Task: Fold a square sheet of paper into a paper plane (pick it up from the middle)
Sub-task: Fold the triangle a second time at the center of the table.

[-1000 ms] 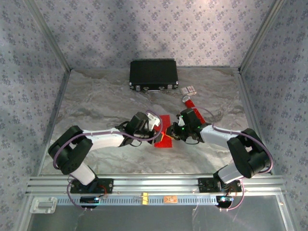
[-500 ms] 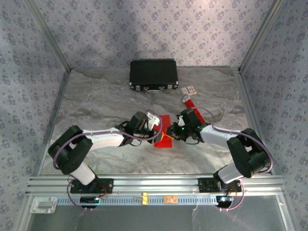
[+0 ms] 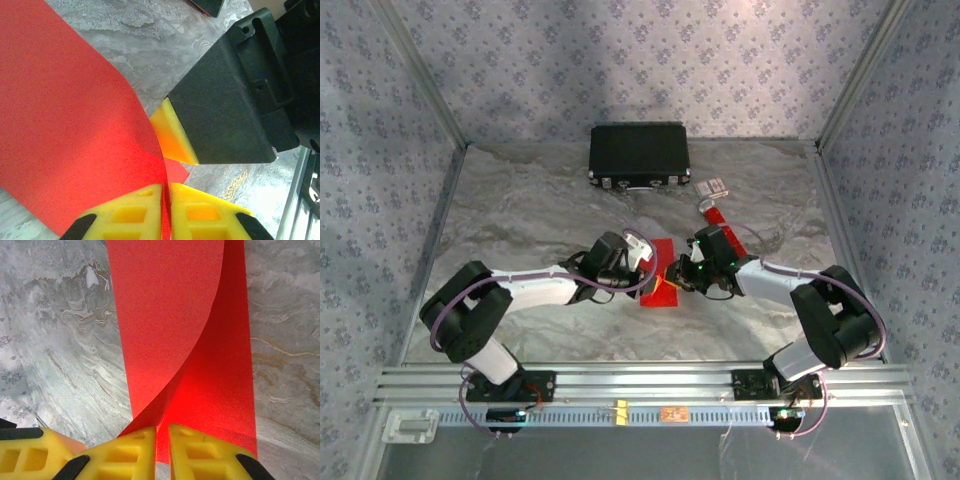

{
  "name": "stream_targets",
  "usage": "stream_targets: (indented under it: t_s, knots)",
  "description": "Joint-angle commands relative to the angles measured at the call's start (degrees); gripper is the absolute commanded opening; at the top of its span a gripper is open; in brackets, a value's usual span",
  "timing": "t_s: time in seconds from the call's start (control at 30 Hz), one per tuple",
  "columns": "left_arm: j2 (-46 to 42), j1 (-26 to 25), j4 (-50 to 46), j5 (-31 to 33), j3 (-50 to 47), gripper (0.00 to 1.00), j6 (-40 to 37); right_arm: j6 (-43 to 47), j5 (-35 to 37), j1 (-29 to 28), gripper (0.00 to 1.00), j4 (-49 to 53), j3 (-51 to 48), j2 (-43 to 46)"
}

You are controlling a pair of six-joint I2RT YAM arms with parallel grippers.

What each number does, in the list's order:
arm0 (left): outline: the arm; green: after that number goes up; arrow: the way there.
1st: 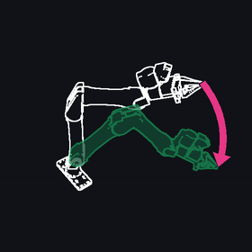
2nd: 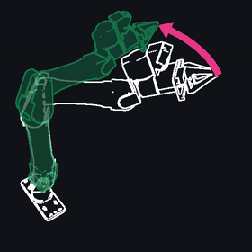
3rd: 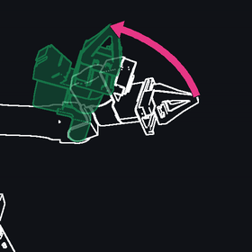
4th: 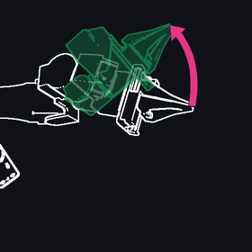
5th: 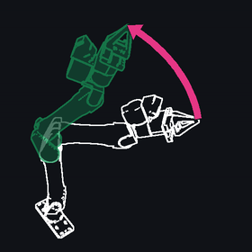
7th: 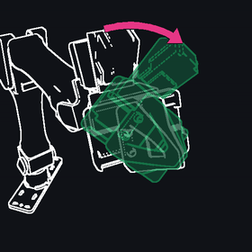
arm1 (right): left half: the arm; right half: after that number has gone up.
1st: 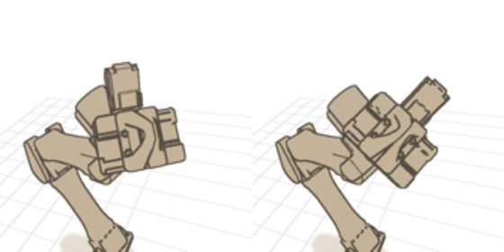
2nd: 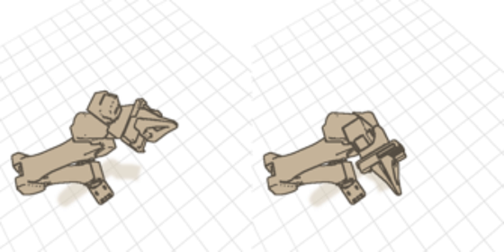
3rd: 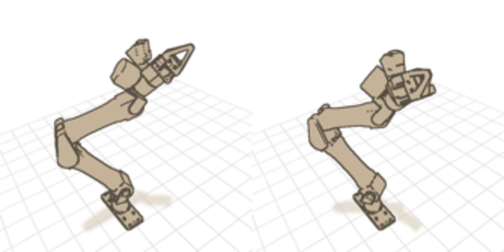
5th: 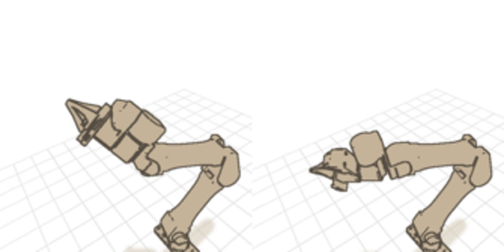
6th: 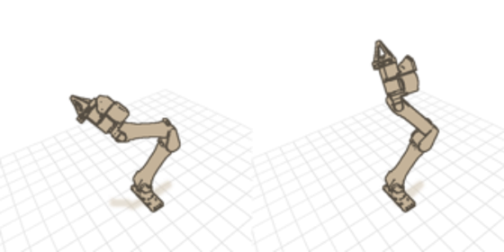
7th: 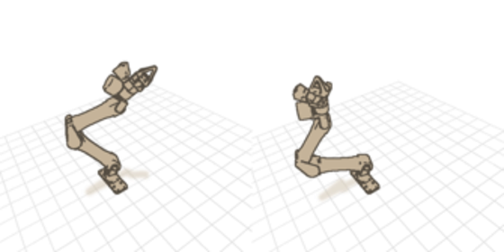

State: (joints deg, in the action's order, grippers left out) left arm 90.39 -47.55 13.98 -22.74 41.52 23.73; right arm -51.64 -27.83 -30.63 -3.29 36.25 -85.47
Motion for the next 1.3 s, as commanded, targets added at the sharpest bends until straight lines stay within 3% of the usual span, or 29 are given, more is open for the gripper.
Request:
stream_targets:
  t_s: [0.0, 0.1, 0.67, 1.0, 1.27]
  knots:
    - [-2.0, 0.5, 0.9, -0.7, -0.5, 0.06, -1.4, -0.5, 0.3, 0.1, 0.15, 0.4, 0.3, -0.4]
    - [-1.9, 0.5, 0.3, 0.1, -0.2, 0.00, -1.6, -0.5, 0.9, 0.1, 0.15, 1.1, 0.2, -0.2]
    - [0.1, 0.8, -1.8, 0.6, 0.6, 0.00, -1.4, -2.3, 9.8, -5.0, 0.08, 4.7, -1.5, -1.9]
    - [2.8, 0.8, -0.8, -0.7, 1.4, 0.00, 1.2, 3.5, 13.6, -4.2, 0.08, 14.2, 0.0, -3.2]
    - [4.8, 0.7, 1.4, -1.2, 2.0, 0.00, 4.4, 6.0, 12.9, -3.3, 0.09, 15.5, 2.2, -2.4]
